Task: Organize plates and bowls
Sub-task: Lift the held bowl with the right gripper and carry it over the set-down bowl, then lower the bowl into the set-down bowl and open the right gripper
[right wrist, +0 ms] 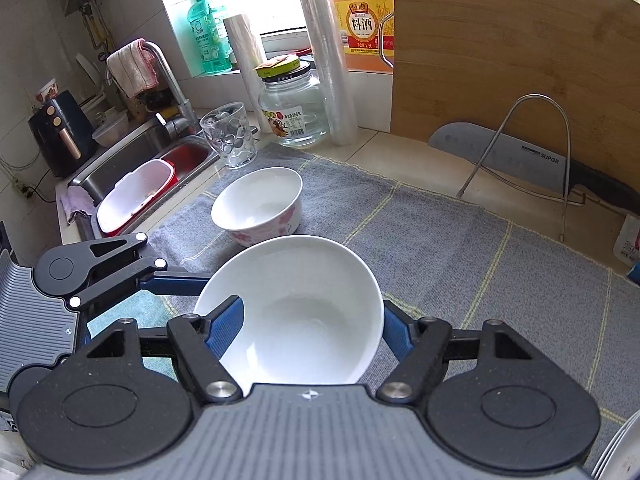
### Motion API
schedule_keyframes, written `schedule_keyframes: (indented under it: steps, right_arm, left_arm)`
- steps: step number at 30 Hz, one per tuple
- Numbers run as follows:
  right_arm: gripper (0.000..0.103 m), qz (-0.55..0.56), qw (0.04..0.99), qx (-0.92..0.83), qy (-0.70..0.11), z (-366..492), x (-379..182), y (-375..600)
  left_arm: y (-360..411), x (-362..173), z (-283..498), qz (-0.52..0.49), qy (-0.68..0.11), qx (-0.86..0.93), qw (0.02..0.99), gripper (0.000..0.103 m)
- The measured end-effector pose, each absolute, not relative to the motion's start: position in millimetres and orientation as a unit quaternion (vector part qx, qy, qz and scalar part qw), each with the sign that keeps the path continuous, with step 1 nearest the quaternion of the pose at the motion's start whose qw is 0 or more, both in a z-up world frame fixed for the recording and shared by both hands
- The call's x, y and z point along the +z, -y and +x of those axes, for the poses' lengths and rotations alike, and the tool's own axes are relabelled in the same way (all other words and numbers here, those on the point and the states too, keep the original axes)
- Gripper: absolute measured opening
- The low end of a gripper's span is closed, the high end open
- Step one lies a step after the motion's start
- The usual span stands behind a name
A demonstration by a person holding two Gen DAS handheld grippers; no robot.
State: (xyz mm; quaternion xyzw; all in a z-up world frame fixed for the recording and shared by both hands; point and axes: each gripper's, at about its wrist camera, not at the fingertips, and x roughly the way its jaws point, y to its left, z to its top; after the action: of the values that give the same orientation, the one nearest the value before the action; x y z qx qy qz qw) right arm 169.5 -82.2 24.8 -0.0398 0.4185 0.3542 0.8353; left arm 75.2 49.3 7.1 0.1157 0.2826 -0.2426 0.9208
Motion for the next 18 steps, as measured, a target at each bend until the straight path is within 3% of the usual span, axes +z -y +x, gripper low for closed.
schedule_keyframes:
  steps: [18]
  right_arm:
    - [0.078,-0.032,0.841,0.332,-0.427,116,23,116]
  left_arm:
    - [-27,2,39,0.118,-0.291,-0.28,0.907,0.082]
